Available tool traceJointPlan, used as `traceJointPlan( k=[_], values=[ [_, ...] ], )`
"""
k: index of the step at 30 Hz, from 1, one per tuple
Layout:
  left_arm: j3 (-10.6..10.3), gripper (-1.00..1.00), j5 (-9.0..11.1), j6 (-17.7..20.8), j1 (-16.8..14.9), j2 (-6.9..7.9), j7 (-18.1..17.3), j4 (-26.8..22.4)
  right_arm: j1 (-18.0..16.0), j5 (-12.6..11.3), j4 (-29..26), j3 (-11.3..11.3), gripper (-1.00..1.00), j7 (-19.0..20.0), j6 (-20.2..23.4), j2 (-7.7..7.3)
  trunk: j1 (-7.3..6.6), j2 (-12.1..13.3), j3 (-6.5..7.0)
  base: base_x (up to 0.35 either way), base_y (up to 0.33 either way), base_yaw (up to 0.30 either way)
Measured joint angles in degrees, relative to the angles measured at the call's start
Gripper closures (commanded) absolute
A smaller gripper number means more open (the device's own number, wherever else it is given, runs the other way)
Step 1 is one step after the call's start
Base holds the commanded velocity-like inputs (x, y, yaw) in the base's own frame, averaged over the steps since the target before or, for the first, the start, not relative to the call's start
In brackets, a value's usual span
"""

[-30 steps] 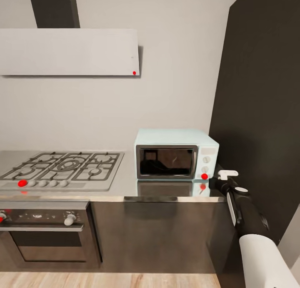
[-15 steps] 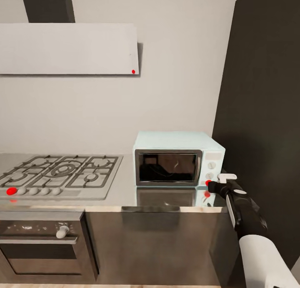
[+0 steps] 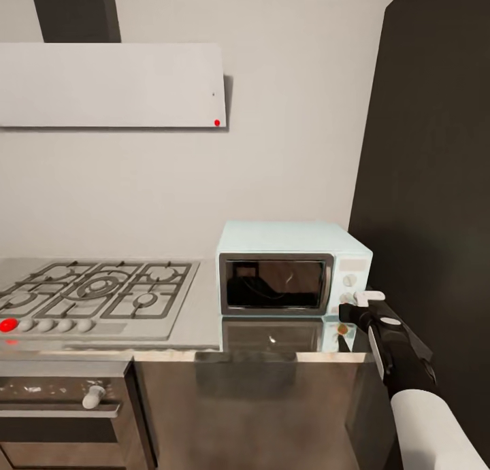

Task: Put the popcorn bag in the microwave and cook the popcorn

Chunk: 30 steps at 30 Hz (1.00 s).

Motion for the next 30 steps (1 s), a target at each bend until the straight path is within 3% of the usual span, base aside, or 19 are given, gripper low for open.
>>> traceJointPlan(
  k=[5, 10, 21, 24, 26, 28, 30],
  values=[
    [0.0, -1.00, 0.0, 0.0, 0.0, 0.01, 0.0, 0.0, 0.5, -0.1, 0.5, 0.0, 1.00, 0.0, -0.1, -0.10, -0.59, 0.0, 0.00, 0.066, 0.000, 0.000],
    [0.0, -1.00, 0.2, -0.1, 0.0, -0.09, 0.1, 0.0, -1.2, 0.0, 0.4, 0.0, 1.00, 0.3, -0.1, -0.14, 1.18, 0.1, 0.01, -0.316, 0.000, 0.000],
    [0.0, -1.00, 0.2, -0.2, 0.0, -0.28, 0.1, 0.0, -1.2, 0.3, -0.3, 0.0, 1.00, 0.7, 0.2, -0.14, 1.20, 0.0, 0.01, -0.345, 0.000, 0.000],
    [0.0, -1.00, 0.2, -0.2, 0.0, -0.33, 0.1, 0.0, -1.3, 0.0, -11.1, -0.1, 1.00, 0.9, 8.6, 0.56, 1.20, 0.0, 0.01, -0.345, 0.000, 0.000],
    [0.0, -1.00, 0.2, -0.2, 0.0, -0.35, 0.1, 0.0, -0.5, -0.2, -19.7, -0.1, 1.00, 0.9, 17.2, 0.76, 1.20, 0.0, 0.01, -0.345, 0.000, 0.000],
    [0.0, -1.00, 0.2, -0.2, 0.0, -0.36, 0.1, 0.0, 4.0, -0.3, -28.3, -0.2, 1.00, 1.1, 22.3, 0.99, 1.20, 0.0, 0.00, -0.345, 0.000, 0.000],
    [0.0, -1.00, 0.2, -0.2, 0.0, -0.36, 0.1, 0.0, 7.4, -0.4, -31.0, -0.2, 1.00, 1.2, 23.7, 1.04, 1.20, 0.0, 0.00, -0.345, 0.000, 0.000]
  ],
)
